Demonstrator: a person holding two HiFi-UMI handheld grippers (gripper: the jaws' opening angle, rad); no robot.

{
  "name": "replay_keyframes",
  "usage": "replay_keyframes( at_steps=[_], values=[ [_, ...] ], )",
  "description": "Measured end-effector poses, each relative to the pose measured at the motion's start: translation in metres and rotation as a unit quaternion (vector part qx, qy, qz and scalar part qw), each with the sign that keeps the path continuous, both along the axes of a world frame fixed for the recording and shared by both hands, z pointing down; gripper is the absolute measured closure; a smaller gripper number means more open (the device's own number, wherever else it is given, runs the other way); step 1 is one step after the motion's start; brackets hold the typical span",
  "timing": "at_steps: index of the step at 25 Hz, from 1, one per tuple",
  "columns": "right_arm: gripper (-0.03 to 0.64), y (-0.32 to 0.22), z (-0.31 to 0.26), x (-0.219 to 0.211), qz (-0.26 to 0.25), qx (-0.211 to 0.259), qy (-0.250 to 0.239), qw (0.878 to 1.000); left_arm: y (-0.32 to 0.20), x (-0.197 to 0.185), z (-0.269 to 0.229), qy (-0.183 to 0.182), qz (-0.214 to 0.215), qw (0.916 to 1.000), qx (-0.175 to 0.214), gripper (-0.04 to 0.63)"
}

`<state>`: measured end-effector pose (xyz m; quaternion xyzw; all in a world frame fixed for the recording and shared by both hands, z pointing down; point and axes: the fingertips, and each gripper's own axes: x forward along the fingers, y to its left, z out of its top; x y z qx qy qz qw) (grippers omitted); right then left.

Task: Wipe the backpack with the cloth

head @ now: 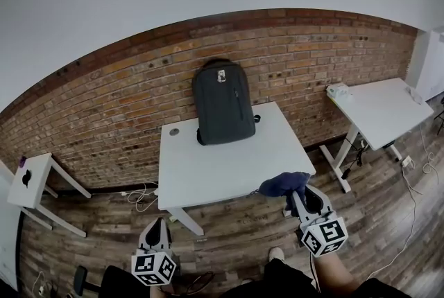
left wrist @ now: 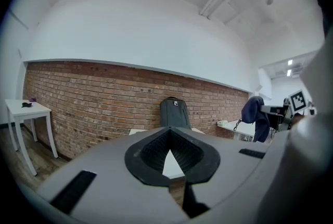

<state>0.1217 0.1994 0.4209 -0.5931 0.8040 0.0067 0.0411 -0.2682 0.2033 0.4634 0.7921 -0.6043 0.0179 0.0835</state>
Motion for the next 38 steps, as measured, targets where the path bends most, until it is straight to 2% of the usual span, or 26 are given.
replay_keyframes(
  at_steps=[8,19,23,27,38],
  values=[
    [0.531,-0.062,0.0,0.032,-0.018,0.001,-0.004,1.0,-0.052,0.04,-0.002,-0.004,-0.005,1.0,-0.005,0.601],
    [0.531,-0.141,-0.019,0.101,-0.034,0.022,-0.013,0.999,-0.132,0.113,-0.034,-0.022,-0.013,0.9994,0.022,0.601],
    [0.531,-0.162,-0.018,0.121,-0.048,0.021,-0.016,0.999,-0.15,0.14,-0.035,-0.019,-0.021,0.9993,0.023,0.601],
    [0.531,-0.177,-0.017,0.136,-0.059,0.021,-0.018,0.998,-0.159,0.167,-0.032,-0.034,-0.016,0.9991,0.021,0.601],
    [0.531,-0.209,-0.004,0.127,-0.089,0.01,-0.03,0.996,-0.174,0.151,-0.031,-0.042,-0.057,0.9973,0.017,0.601]
  ],
)
